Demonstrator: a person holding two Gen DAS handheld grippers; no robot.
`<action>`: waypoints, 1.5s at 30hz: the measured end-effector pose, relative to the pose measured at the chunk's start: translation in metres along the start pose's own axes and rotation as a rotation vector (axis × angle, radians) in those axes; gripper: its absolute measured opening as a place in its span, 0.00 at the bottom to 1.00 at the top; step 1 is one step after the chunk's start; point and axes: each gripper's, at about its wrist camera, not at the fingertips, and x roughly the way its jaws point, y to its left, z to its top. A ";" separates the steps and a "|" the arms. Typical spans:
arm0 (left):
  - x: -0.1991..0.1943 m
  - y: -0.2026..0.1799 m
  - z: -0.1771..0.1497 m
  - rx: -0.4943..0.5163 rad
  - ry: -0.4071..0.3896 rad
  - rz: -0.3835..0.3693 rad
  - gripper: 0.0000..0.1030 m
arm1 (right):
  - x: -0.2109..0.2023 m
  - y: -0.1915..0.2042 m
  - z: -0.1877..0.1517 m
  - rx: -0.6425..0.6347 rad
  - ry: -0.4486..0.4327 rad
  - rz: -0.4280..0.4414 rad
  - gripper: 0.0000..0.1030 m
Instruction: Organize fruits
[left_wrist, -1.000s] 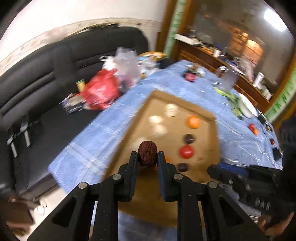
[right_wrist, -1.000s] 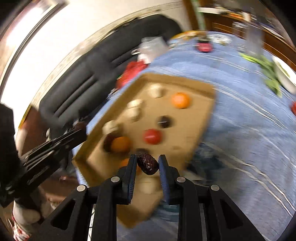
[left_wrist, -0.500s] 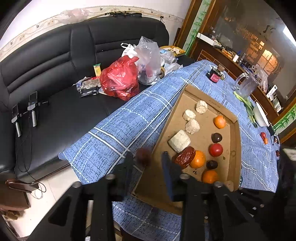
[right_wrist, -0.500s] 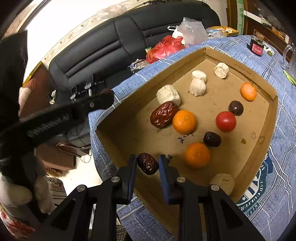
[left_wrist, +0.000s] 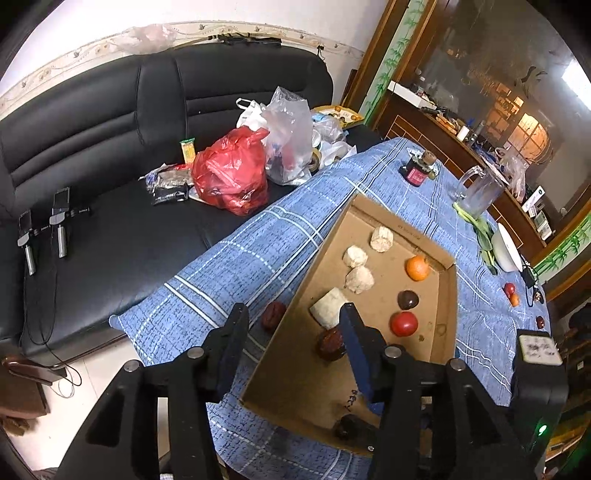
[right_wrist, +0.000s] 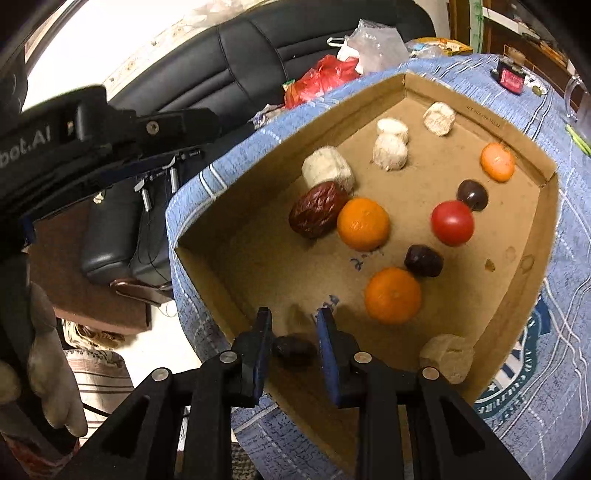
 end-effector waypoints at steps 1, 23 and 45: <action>-0.002 -0.001 0.001 0.003 -0.004 0.002 0.50 | -0.004 -0.001 0.001 0.009 -0.013 0.001 0.35; 0.010 -0.039 0.029 0.210 -0.050 -0.055 0.66 | -0.071 -0.045 0.007 0.284 -0.227 -0.189 0.61; -0.025 -0.114 -0.002 0.317 -0.081 0.059 0.66 | -0.113 -0.076 -0.052 0.363 -0.288 -0.197 0.61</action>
